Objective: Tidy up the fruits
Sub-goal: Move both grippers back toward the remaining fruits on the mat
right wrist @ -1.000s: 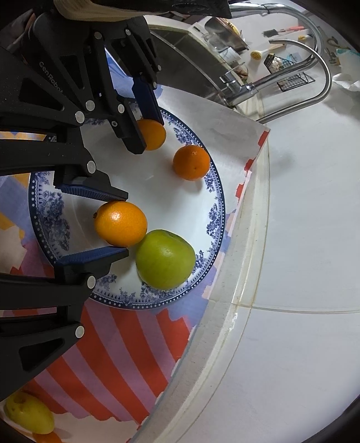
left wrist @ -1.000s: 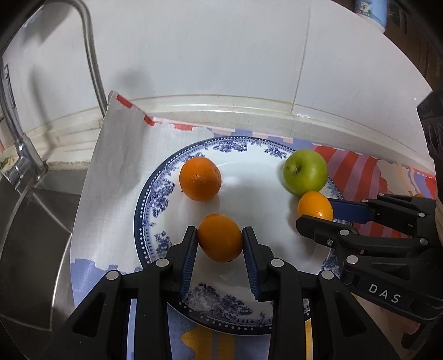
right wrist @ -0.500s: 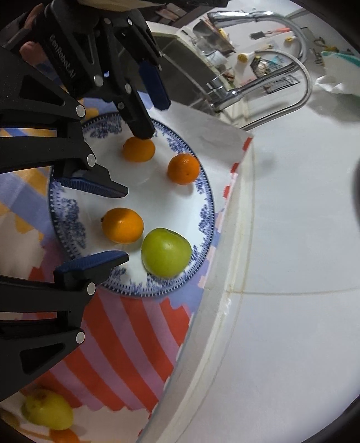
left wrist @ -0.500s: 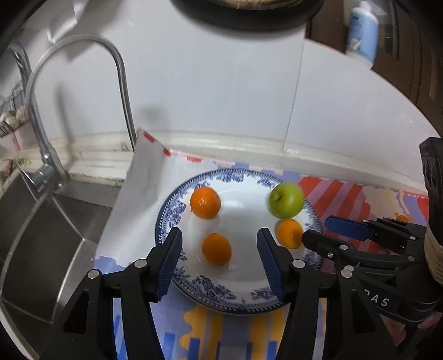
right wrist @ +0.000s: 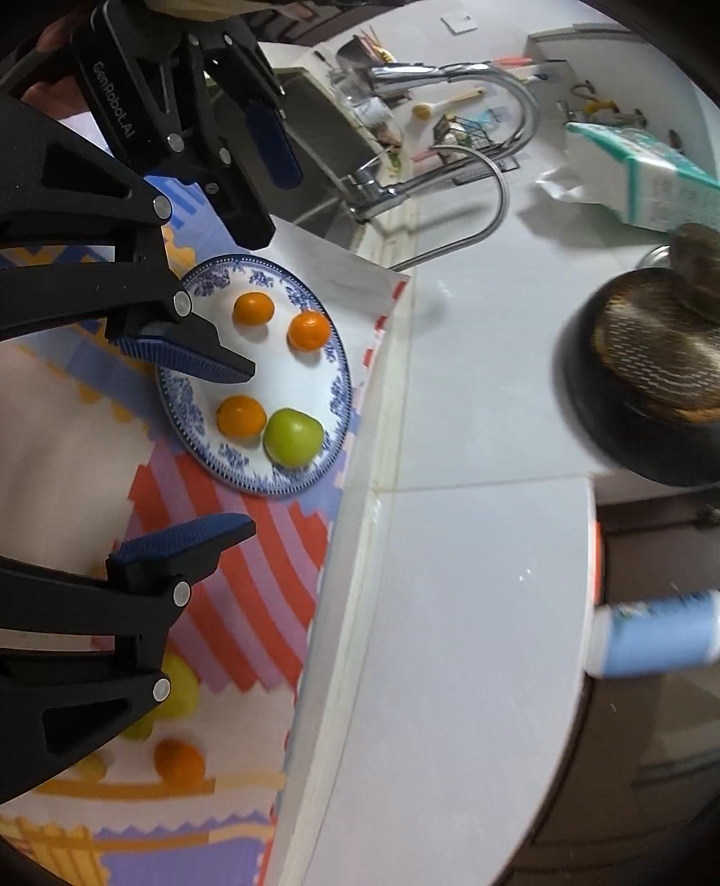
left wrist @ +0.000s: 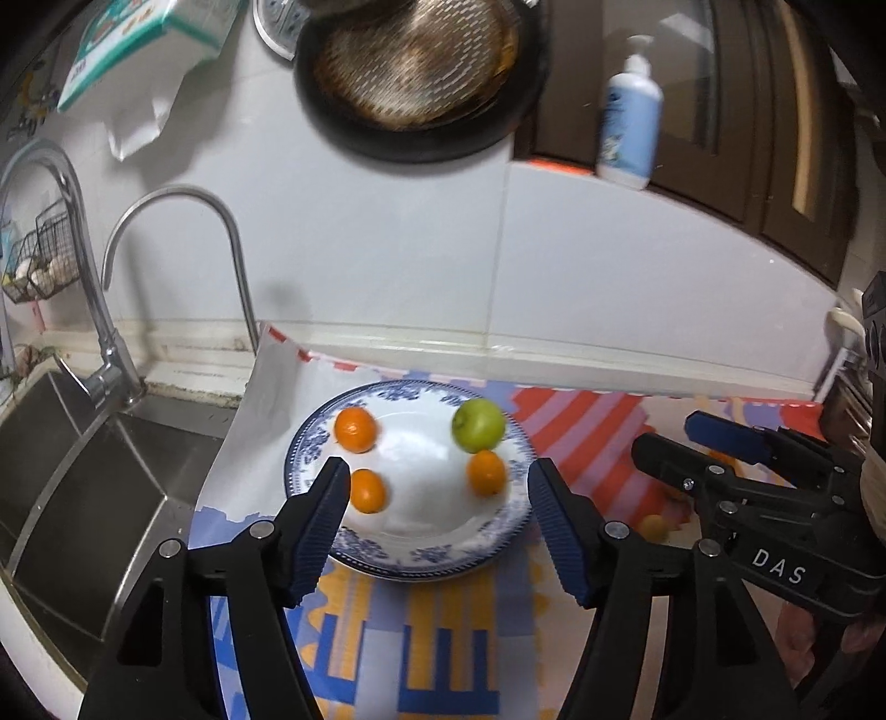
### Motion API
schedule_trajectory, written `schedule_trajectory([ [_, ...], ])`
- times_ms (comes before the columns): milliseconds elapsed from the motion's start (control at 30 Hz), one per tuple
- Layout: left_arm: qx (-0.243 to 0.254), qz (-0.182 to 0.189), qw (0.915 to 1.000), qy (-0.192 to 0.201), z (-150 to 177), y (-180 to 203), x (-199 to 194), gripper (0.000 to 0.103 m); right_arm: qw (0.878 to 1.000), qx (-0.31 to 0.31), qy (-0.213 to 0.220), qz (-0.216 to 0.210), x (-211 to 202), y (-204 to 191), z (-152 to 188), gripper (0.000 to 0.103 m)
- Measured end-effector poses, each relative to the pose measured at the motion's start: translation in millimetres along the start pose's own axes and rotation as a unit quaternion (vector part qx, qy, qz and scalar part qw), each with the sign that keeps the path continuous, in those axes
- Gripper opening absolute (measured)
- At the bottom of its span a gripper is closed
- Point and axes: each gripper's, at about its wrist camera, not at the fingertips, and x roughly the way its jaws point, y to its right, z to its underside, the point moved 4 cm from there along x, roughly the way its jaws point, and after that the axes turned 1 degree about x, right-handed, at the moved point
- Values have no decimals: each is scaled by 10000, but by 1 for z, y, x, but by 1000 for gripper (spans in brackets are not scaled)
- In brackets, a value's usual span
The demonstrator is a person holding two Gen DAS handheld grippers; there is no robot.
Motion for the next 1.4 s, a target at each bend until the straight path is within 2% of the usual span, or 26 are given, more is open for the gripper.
schedule_trajectory([
  [167,168,82,9997,183,-3,18,-23,68,9996,108,190,183,-33,10,3,56],
  [267,254,136,9991,316,-2,29,-35,73,9992,96,279,278,-50,14,6,57],
  [333,298,156,9987,370,-1,35,-42,74,9989,107,320,327,-60,17,9,61],
  [367,323,192,9986,375,1,40,-45,74,9985,127,359,389,-67,19,12,64],
  [567,488,349,9976,354,11,64,-57,77,9965,258,449,650,-95,35,26,64],
  [967,764,386,9951,487,24,101,-64,80,9906,547,402,1191,-126,74,60,64],
  [1267,920,484,9937,407,36,123,-54,81,9819,786,384,1678,-138,107,79,64],
  [1400,1041,498,9926,368,41,131,-47,83,9794,978,292,1740,-135,120,87,64],
])
